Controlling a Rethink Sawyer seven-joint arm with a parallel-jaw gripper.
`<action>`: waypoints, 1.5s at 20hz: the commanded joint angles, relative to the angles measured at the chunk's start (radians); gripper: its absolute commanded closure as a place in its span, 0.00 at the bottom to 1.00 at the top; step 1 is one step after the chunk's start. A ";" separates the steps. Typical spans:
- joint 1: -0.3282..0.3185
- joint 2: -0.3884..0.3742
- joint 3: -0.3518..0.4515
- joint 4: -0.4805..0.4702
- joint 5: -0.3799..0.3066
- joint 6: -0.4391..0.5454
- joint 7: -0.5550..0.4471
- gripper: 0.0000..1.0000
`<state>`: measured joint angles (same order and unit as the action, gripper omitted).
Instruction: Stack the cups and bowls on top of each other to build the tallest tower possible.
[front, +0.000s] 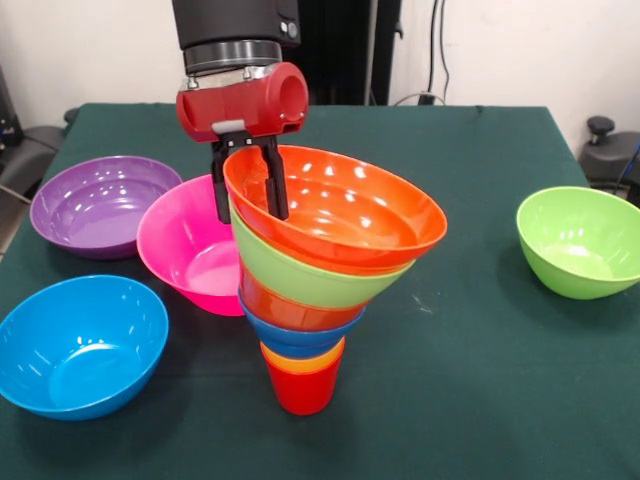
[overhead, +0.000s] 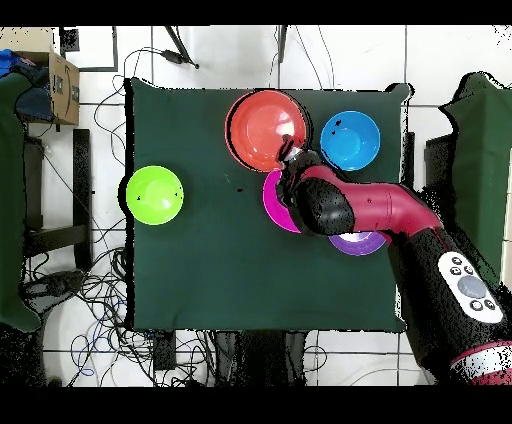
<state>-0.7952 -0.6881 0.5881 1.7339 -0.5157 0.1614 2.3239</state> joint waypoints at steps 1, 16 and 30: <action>0.033 0.030 -0.049 0.006 -0.054 0.003 -0.011 0.00; 0.047 -0.006 -0.047 0.012 -0.022 0.045 0.000 0.00; 0.044 -0.067 -0.021 0.010 0.037 0.138 -0.029 0.00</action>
<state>-0.7912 -0.7504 0.5786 1.7344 -0.4873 0.1618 2.3239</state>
